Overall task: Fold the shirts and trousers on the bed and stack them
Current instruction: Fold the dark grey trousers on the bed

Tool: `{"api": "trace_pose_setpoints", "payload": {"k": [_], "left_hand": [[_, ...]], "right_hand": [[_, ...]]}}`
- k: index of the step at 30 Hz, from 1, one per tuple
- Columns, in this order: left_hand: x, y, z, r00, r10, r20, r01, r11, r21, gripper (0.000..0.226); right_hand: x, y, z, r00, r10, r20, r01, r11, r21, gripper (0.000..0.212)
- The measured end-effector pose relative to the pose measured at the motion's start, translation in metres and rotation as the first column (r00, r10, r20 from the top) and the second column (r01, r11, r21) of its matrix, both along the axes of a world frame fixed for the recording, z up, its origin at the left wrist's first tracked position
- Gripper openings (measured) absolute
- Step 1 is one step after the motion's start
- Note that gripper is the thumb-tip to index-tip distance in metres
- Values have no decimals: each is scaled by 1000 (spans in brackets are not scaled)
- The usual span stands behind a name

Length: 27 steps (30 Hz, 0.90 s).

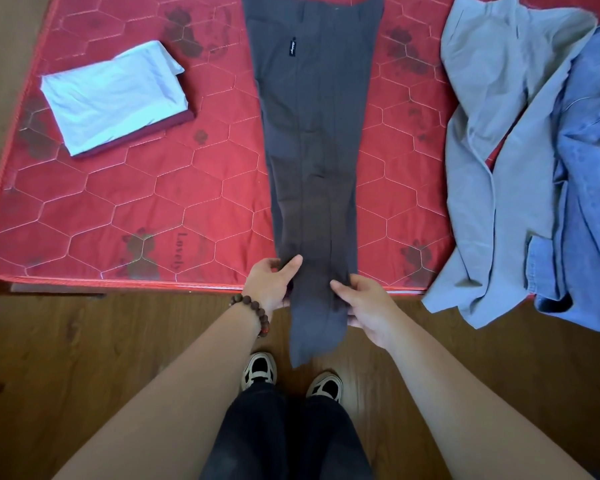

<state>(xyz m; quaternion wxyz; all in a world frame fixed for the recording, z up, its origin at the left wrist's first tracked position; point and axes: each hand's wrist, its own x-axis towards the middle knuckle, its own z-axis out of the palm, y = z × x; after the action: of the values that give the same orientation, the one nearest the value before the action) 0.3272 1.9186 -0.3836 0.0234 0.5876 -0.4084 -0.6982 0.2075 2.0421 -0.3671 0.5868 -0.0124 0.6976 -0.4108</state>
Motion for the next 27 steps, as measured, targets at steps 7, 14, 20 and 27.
{"api": "trace_pose_setpoints", "payload": {"k": [7, 14, 20, 27], "left_hand": [[27, 10, 41, 929, -350, -122, 366, 920, 142, 15], [26, 8, 74, 940, -325, 105, 341, 909, -238, 25], [13, 15, 113, 974, 39, -225, -32, 999, 36, 22], [17, 24, 137, 831, -124, -542, 163, 986, 25, 45]], "right_hand": [[10, 8, 25, 991, -131, 27, 129, 989, 70, 32], [24, 28, 69, 994, -106, 5, 105, 976, -193, 51], [31, 18, 94, 972, -234, 34, 234, 931, -280, 19], [29, 20, 110, 998, -69, 6, 64, 882, -468, 76]]}}
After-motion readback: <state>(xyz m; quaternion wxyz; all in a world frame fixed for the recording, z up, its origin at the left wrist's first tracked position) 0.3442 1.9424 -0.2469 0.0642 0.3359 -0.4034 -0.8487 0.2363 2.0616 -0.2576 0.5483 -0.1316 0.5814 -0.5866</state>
